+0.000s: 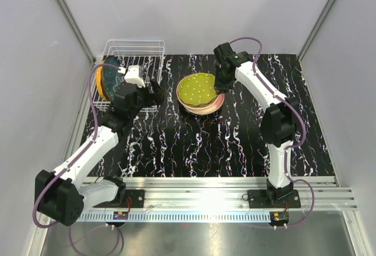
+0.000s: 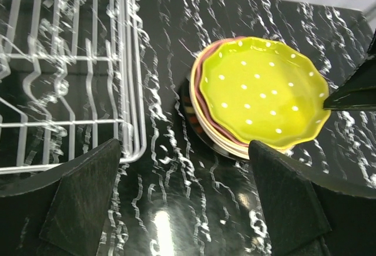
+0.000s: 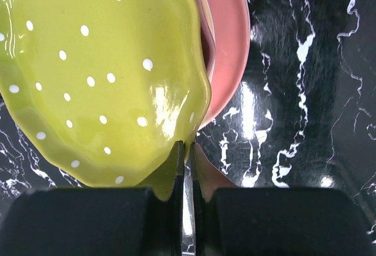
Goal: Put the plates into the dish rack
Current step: Grab a plate with the right arm
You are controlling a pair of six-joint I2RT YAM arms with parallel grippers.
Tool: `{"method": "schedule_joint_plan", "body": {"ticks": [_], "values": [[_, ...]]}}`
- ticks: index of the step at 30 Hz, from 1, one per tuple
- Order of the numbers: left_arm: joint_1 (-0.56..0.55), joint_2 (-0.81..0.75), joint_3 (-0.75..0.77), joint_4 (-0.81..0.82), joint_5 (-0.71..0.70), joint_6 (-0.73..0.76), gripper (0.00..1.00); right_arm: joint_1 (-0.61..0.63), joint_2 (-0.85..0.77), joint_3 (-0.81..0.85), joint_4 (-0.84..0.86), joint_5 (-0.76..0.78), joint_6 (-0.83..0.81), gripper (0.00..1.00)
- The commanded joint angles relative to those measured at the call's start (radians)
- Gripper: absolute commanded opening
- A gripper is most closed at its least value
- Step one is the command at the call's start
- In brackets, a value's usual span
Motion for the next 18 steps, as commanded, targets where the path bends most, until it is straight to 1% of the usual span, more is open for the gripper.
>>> {"method": "schedule_joint_plan", "body": {"ticks": [1, 4, 8, 11, 13, 18], "values": [[-0.002, 0.04, 0.027, 0.038, 0.089, -0.095, 0.94, 0.0, -0.14, -0.067, 0.067, -0.054, 0.03, 0.0], [-0.003, 0.078, 0.03, 0.042, 0.149, -0.139, 0.94, -0.015, -0.18, -0.137, 0.106, -0.054, 0.048, 0.0], [-0.015, 0.132, 0.05, 0.032, 0.209, -0.17, 0.94, -0.04, -0.215, -0.206, 0.158, -0.113, 0.071, 0.0], [-0.031, 0.173, 0.06, 0.032, 0.232, -0.208, 0.94, -0.057, -0.222, -0.239, 0.187, -0.149, 0.087, 0.0], [-0.032, 0.207, 0.072, 0.028, 0.258, -0.243, 0.98, -0.069, -0.229, -0.252, 0.199, -0.174, 0.094, 0.0], [-0.041, 0.274, 0.101, 0.025, 0.289, -0.334, 0.98, -0.089, -0.261, -0.324, 0.267, -0.238, 0.131, 0.0]]}}
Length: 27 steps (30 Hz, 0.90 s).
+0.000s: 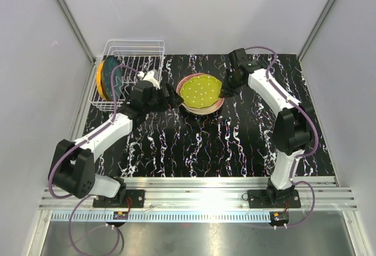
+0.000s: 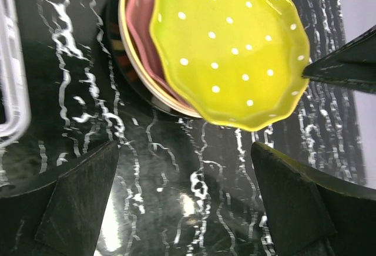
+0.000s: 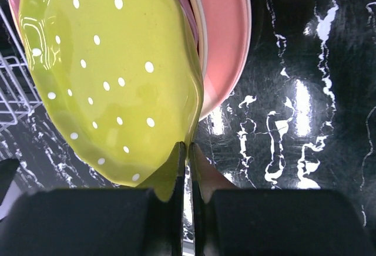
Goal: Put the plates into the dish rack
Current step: Grab a plate with the right arm, then pass the plate from the right arm to the left
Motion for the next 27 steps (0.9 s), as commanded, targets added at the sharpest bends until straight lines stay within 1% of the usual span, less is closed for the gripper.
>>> {"method": "schedule_joint_plan", "body": {"ticks": [1, 6, 14, 19, 27], "values": [[-0.01, 0.037, 0.064, 0.03, 0.05, -0.102, 0.99, -0.009, -0.089, -0.035, 0.085, -0.083, 0.034, 0.0], [-0.053, 0.098, 0.058, 0.04, 0.04, -0.195, 0.99, -0.014, -0.114, -0.072, 0.107, -0.107, 0.042, 0.0], [-0.114, 0.19, 0.082, 0.076, 0.013, -0.268, 0.99, -0.023, -0.144, -0.13, 0.131, -0.13, 0.036, 0.0], [-0.12, 0.239, 0.093, 0.099, 0.011, -0.323, 0.99, -0.023, -0.173, -0.177, 0.154, -0.159, 0.037, 0.0], [-0.12, 0.246, 0.081, 0.163, -0.053, -0.422, 0.99, -0.026, -0.224, -0.26, 0.216, -0.21, 0.082, 0.0]]}}
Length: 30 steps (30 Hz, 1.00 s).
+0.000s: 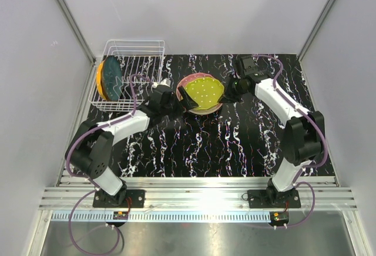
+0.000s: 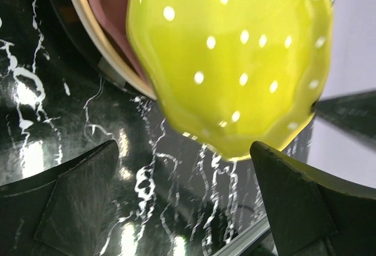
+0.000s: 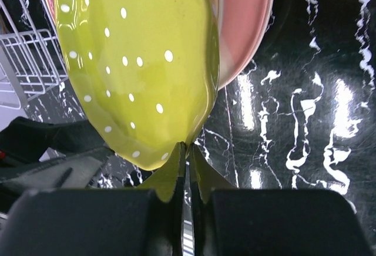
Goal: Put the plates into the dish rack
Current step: Pass the plate from the right arm to the left
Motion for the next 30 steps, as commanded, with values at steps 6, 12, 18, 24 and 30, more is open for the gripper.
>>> {"method": "schedule_joint_plan", "body": {"ticks": [6, 12, 18, 24, 30], "values": [[-0.011, 0.023, 0.052, 0.14, -0.073, -0.112, 0.99, 0.0, -0.084, -0.04, 0.062, -0.078, 0.038, 0.0], [-0.043, 0.058, 0.071, 0.11, -0.128, -0.108, 0.95, 0.0, -0.104, -0.071, 0.095, -0.109, 0.067, 0.0], [-0.06, 0.097, 0.091, 0.109, -0.163, -0.115, 0.9, 0.0, -0.137, -0.122, 0.127, -0.123, 0.093, 0.0], [-0.062, 0.115, 0.112, 0.114, -0.172, -0.128, 0.84, 0.0, -0.168, -0.154, 0.139, -0.129, 0.102, 0.0], [-0.062, 0.121, 0.124, 0.123, -0.18, -0.14, 0.74, 0.001, -0.185, -0.189, 0.154, -0.143, 0.104, 0.0]]}}
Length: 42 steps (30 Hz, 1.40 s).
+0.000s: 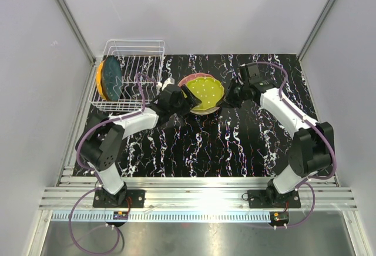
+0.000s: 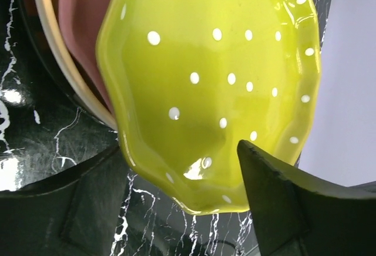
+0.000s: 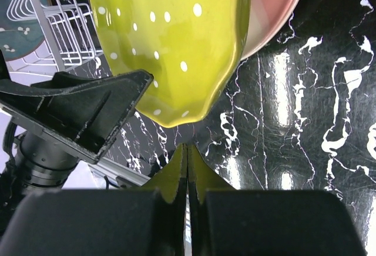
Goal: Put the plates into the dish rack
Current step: Pass the plate from the right arm to the left
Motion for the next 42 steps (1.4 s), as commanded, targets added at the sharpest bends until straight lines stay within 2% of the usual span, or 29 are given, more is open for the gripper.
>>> {"method": "schedule_joint_plan", "body": {"ticks": [1, 5, 11, 19, 28, 31, 36, 42], "values": [[-0.003, 0.009, 0.051, 0.054, -0.032, -0.011, 0.72, 0.0, -0.047, -0.025, 0.045, -0.03, 0.011, 0.0], [-0.003, 0.008, 0.043, 0.06, -0.031, -0.017, 0.58, 0.0, -0.067, -0.036, 0.052, -0.03, 0.003, 0.0], [-0.005, -0.018, 0.037, 0.063, -0.049, -0.022, 0.49, -0.002, -0.086, -0.026, 0.032, -0.025, -0.006, 0.0], [-0.005, -0.07, 0.022, 0.056, -0.063, -0.031, 0.26, -0.003, -0.104, -0.025, 0.03, -0.027, -0.006, 0.0], [-0.005, -0.144, 0.04, 0.022, -0.09, -0.023, 0.21, -0.005, -0.125, -0.032, 0.038, -0.032, -0.001, 0.0], [-0.003, -0.155, 0.052, 0.011, -0.096, -0.02, 0.17, -0.007, -0.127, -0.038, 0.044, -0.036, 0.0, 0.0], [-0.003, -0.149, 0.075, -0.007, -0.098, -0.003, 0.0, -0.008, -0.142, -0.05, 0.048, -0.036, 0.002, 0.0], [-0.003, -0.149, 0.083, -0.007, -0.075, 0.015, 0.0, -0.011, -0.167, -0.078, 0.052, -0.03, -0.004, 0.0]]}}
